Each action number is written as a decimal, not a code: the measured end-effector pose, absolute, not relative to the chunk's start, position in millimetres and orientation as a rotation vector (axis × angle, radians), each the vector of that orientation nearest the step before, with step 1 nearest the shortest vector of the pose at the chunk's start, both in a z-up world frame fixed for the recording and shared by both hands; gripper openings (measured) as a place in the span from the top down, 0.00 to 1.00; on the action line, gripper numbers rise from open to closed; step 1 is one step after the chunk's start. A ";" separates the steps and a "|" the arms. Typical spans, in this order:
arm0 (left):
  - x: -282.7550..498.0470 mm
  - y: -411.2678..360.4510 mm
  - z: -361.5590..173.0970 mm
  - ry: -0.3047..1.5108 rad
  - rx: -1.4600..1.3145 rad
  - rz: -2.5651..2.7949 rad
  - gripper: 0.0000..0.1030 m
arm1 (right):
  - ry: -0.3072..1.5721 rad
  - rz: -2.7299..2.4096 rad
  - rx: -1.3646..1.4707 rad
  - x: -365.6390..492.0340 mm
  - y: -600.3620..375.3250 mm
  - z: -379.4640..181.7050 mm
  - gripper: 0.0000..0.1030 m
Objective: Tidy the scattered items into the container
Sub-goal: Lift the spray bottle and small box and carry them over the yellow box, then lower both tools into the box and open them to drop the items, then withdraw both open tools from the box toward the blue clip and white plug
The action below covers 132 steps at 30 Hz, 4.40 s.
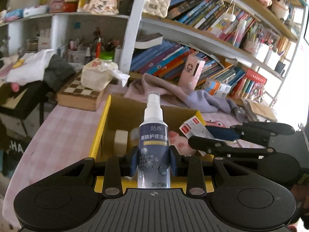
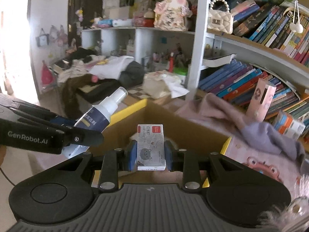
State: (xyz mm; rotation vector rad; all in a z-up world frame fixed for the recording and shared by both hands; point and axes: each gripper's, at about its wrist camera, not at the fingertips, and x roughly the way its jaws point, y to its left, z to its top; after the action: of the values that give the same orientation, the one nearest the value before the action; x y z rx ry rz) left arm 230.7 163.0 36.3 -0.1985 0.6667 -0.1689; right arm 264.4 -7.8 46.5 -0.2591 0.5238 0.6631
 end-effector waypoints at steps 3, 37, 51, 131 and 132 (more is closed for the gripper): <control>262.7 161.4 21.8 0.712 -0.192 -0.169 0.70 | 0.561 0.651 -0.283 295.7 0.9 34.5 0.73; 289.5 146.4 17.4 0.735 -0.112 -0.089 0.37 | 0.606 0.667 -0.408 358.6 10.1 18.0 0.64; 193.1 138.7 70.0 0.542 -0.101 -0.061 0.21 | 0.448 0.582 -0.267 264.2 -36.0 66.0 0.61; 176.6 -115.8 -0.5 0.706 0.151 -0.380 0.18 | 0.681 0.191 -0.266 145.1 -291.9 -7.6 0.44; 187.0 -119.5 0.1 0.706 0.150 -0.367 0.18 | 0.677 0.200 -0.265 154.8 -296.2 -7.5 0.44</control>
State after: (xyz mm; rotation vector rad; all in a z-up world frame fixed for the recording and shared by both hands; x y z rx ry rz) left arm 187.0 -119.5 0.1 0.1496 0.7062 -0.3673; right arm 154.8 -296.2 -7.5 -0.2653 0.6769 0.2000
